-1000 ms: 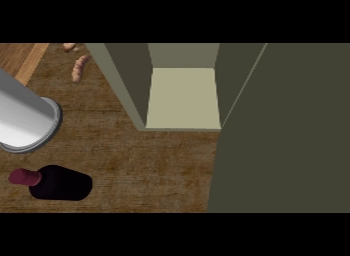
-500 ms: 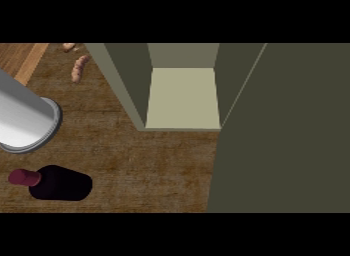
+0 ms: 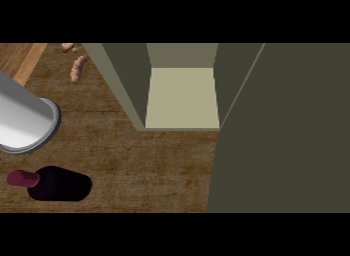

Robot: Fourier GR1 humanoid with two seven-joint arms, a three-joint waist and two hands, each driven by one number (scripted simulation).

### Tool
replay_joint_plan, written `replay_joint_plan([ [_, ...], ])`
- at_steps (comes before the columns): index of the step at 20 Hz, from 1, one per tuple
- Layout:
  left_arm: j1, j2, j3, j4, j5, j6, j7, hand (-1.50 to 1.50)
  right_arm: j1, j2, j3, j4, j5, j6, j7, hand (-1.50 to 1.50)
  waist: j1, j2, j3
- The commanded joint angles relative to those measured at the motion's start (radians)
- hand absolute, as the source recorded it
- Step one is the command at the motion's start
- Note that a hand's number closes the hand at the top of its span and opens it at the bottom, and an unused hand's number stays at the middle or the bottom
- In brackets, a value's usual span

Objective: Pick up the wine, place it into the cabinet and close the cabinet

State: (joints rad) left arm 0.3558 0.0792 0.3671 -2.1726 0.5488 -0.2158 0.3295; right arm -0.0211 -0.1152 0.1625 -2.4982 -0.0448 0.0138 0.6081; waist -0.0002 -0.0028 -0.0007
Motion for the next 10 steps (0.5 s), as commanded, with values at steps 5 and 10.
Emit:
replay_joint_plan([
  [5, -0.058, -0.047, -0.001, 0.124, -0.111, 0.001, -0.094, -1.50, 0.030, 0.009, 0.014, -0.161, -0.037, -0.005, 0.080, -1.50, -0.005, 0.001, 0.000],
  [10, -0.048, -0.034, 0.054, 0.243, -0.118, -0.083, -0.205, -1.50, -0.028, 0.007, -0.015, -0.143, -0.048, -0.014, 0.102, -1.50, -0.001, 0.001, 0.000],
])
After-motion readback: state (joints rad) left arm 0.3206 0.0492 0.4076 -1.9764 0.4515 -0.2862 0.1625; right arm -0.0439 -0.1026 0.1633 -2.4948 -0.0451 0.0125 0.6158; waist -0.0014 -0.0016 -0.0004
